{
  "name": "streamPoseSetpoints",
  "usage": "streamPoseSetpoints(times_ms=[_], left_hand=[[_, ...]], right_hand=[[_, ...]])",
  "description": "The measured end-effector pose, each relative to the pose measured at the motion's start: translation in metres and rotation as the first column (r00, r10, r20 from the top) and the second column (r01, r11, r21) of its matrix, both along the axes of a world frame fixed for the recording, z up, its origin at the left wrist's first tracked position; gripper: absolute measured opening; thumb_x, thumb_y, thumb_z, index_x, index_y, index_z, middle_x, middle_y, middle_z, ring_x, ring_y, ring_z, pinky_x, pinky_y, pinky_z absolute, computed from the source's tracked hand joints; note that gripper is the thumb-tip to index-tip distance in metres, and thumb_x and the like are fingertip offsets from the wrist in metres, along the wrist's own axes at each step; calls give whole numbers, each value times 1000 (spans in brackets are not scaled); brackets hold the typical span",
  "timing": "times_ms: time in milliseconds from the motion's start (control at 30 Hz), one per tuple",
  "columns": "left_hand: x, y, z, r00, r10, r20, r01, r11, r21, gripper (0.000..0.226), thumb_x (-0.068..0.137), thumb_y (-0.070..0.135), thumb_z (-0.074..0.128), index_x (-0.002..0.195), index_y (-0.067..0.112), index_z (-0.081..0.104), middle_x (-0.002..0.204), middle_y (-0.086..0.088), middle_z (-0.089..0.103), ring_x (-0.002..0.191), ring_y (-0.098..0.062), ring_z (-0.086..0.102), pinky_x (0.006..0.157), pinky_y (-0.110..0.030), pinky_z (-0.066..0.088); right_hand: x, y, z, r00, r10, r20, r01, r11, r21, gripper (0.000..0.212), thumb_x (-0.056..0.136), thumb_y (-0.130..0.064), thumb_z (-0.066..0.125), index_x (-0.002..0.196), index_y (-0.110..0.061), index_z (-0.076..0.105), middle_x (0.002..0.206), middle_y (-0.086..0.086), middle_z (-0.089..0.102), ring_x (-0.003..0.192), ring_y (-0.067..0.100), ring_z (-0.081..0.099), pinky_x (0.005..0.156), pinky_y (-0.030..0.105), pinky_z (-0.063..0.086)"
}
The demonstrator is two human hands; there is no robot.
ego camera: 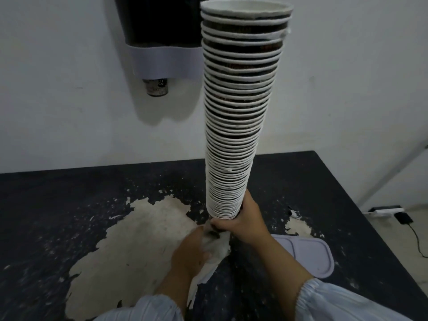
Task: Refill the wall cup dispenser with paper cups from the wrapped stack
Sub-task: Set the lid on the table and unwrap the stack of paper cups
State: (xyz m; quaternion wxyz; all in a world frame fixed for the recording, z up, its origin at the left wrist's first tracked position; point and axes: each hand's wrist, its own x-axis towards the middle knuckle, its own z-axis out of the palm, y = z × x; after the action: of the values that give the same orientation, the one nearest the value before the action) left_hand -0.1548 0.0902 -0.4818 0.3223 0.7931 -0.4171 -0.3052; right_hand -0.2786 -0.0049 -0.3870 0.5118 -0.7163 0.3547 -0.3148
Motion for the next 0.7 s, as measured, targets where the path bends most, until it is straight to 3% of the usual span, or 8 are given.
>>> streamPoseSetpoints(times_ms=[33,100,167,267,333,433,600,700], left_hand=[[-1,6,7,999,-37,-35,37,999,-5,37,93,21,50,128,10,52,134,-13,54,122,-30,54,70,-25,55],[0,12,13,995,-93,33,93,996,17,35,95,9,46,130,6,50,138,-19,50,106,-24,60,58,-12,53],[1,12,15,959,-186,212,180,982,49,39,95,8,48,133,4,45,137,-17,51,111,-25,57,70,-2,43],[2,14,15,983,-83,162,70,994,83,45,90,20,57,132,12,45,131,-5,56,119,-18,53,87,-14,34],[4,16,22,991,-60,118,46,992,121,45,89,20,57,132,12,46,130,-5,57,118,-17,53,86,-13,33],[10,22,28,991,-115,62,110,990,83,42,91,17,56,132,9,47,130,-8,57,112,-13,54,85,-8,33],[16,33,37,994,-44,-105,45,999,7,27,90,21,60,116,17,56,102,5,61,90,-8,57,66,-5,43],[19,38,37,983,-37,-179,33,999,-23,41,76,34,68,111,15,58,100,1,64,92,-16,62,72,-15,50]], right_hand=[[-2,-2,0,1000,-19,8,19,1000,9,86,56,-12,89,131,-17,45,117,-10,62,105,1,61,82,20,54],[-5,-5,0,999,-43,15,43,999,22,84,56,-11,88,129,-17,46,113,-11,62,101,-4,61,78,15,53],[-8,-8,-2,998,-60,26,59,998,29,86,56,-10,88,130,-17,45,116,-8,61,103,-2,60,79,15,53],[-10,-9,-10,997,-69,19,68,997,47,90,56,-9,88,132,-18,42,119,-6,59,105,4,58,82,15,52],[-11,-9,-17,997,-78,10,77,995,57,90,56,-8,88,132,-20,41,117,-10,58,102,-1,57,76,10,50],[-16,-9,-28,995,-104,-13,104,992,65,90,55,-8,88,131,-23,41,116,-8,59,102,6,59,76,13,50],[-23,-7,-37,993,-109,-55,112,991,67,87,57,-7,87,129,-21,40,112,-8,56,101,11,57,71,7,44],[-24,-7,-36,993,-95,-77,98,994,38,89,59,-7,86,132,-18,37,113,-9,53,101,8,53,68,0,42]])
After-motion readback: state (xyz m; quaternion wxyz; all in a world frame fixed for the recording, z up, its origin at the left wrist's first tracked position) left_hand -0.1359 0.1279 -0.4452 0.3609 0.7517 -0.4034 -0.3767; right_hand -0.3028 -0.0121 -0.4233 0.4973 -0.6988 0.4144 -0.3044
